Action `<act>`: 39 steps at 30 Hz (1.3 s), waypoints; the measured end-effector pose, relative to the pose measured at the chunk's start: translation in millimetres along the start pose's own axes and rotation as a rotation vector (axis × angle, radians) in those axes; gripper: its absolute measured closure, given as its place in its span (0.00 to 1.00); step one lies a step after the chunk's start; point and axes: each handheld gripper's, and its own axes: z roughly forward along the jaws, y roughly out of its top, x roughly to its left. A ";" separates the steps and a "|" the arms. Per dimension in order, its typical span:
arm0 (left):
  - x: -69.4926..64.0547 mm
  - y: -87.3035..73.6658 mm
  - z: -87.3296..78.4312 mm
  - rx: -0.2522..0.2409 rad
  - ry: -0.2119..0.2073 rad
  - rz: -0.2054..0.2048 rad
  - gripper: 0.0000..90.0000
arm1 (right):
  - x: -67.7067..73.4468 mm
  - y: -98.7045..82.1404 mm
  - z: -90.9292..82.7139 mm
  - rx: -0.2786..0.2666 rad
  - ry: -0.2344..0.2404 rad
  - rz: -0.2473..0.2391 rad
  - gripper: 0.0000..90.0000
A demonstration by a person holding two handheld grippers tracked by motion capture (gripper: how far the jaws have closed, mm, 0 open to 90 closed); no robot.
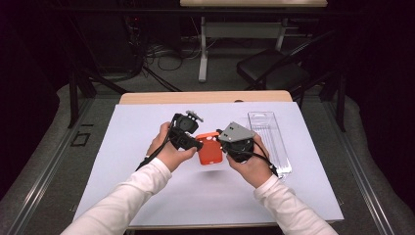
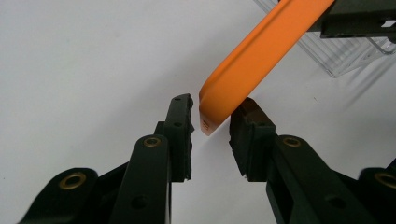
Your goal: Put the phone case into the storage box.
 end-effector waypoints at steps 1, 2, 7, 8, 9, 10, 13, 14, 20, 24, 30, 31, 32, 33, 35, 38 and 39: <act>0.2 -0.2 0.1 -0.003 0.000 0.003 0.75 | -0.4 -0.1 0.0 -0.001 0.002 0.000 0.91; 0.4 -0.4 0.0 -0.006 0.000 0.006 0.74 | -0.7 -0.3 0.0 -0.003 0.005 0.000 0.91; 1.5 -2.1 -0.6 -0.018 -0.001 0.014 0.71 | -3.4 -1.1 -1.0 -0.016 0.007 -0.008 0.91; 1.6 -2.6 -1.2 -0.019 -0.001 0.015 0.70 | -4.2 -1.4 -1.3 -0.021 0.006 -0.011 0.91; 1.9 -3.0 -1.6 -0.019 -0.003 0.016 0.69 | -4.9 -1.8 -1.6 -0.027 0.008 -0.014 0.91; 2.4 -3.5 -2.2 -0.022 -0.002 0.017 0.69 | -5.5 -2.1 -1.9 -0.030 0.010 -0.016 0.91; 4.0 -5.2 -2.7 -0.028 -0.017 0.011 0.68 | -7.9 -3.3 -2.8 -0.041 0.019 -0.016 0.91; 4.6 -5.7 -3.0 -0.028 -0.020 0.013 0.68 | -8.6 -3.8 -3.0 -0.044 0.021 -0.016 0.91; 8.1 -9.3 -4.4 -0.042 -0.026 0.022 0.65 | -14.2 -7.0 -5.0 -0.069 0.024 -0.008 0.91; 9.5 -10.8 -5.5 -0.100 0.008 0.091 0.59 | -17.8 -8.9 -6.3 -0.081 0.024 0.003 0.91; 8.6 -12.4 -8.4 -0.132 -0.009 0.093 0.60 | -22.0 -10.9 -8.8 -0.094 0.014 0.009 0.91; 8.7 -12.6 -8.9 -0.137 -0.015 0.092 0.59 | -22.9 -11.1 -9.3 -0.096 0.012 0.008 0.91; 9.3 -12.7 -9.3 -0.139 -0.026 0.094 0.59 | -23.8 -11.4 -9.8 -0.097 0.011 0.009 0.91; 9.4 -13.0 -9.1 -0.144 -0.031 0.090 0.58 | -24.6 -11.8 -10.2 -0.098 0.011 0.012 0.91; 9.9 -13.6 -8.6 -0.144 -0.036 0.088 0.56 | -26.7 -12.6 -11.3 -0.102 0.006 0.013 0.91; 10.8 -15.0 -7.7 -0.137 -0.025 0.093 0.55 | -30.2 -13.9 -13.1 -0.112 0.005 0.021 0.91; 11.5 -15.8 -7.4 -0.137 -0.022 0.096 0.55 | -31.5 -14.5 -13.7 -0.114 0.003 0.024 0.91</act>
